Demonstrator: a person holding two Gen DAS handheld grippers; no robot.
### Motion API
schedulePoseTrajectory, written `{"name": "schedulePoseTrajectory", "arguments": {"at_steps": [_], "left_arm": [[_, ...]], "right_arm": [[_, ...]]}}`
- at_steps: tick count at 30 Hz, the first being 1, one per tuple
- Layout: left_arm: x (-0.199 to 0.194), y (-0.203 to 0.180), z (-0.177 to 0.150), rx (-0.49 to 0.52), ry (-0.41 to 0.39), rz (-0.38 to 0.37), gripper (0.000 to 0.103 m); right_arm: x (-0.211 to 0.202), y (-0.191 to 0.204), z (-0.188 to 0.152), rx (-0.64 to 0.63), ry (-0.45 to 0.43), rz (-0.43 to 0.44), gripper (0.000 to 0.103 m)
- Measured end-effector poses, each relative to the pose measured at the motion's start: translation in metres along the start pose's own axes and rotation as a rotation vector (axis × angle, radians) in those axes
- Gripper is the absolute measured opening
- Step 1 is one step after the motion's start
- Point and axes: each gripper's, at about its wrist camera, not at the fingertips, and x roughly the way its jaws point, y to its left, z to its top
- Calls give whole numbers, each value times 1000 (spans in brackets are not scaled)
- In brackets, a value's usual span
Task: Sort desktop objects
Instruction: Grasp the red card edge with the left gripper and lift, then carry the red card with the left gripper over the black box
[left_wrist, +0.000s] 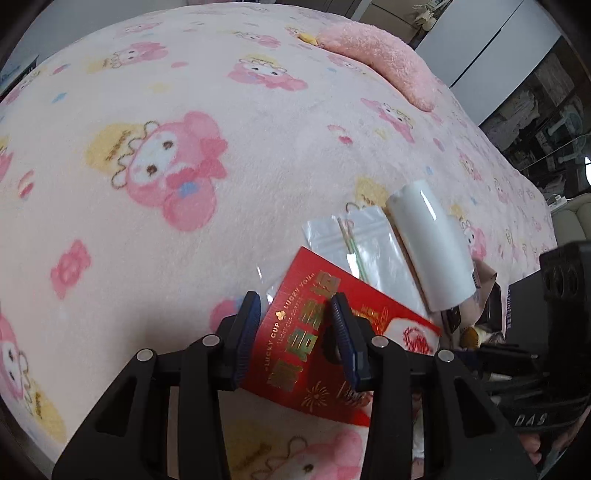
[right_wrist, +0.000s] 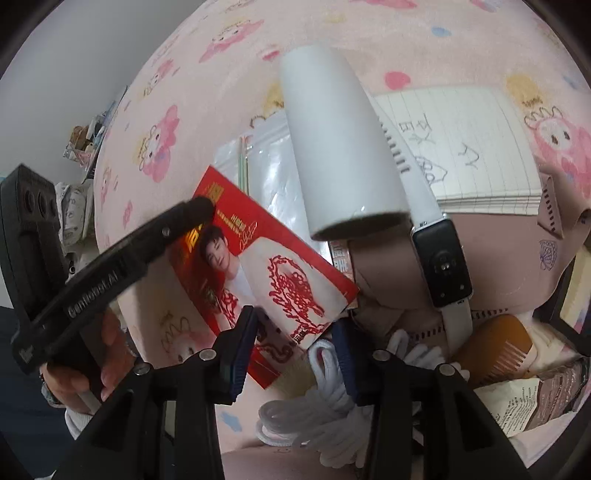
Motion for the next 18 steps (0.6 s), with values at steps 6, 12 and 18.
{"name": "schedulePoseTrajectory", "arguments": {"at_steps": [6, 12, 18], "left_arm": [[-20, 8, -40, -83, 45, -74, 40], [-9, 10, -36, -80, 55, -43, 40], [-26, -12, -42, -39, 52, -64, 42]], "right_arm": [[-13, 4, 6, -17, -76, 12, 39], [-1, -10, -11, 3, 6, -8, 44], [-11, -4, -18, -19, -30, 15, 43]]}}
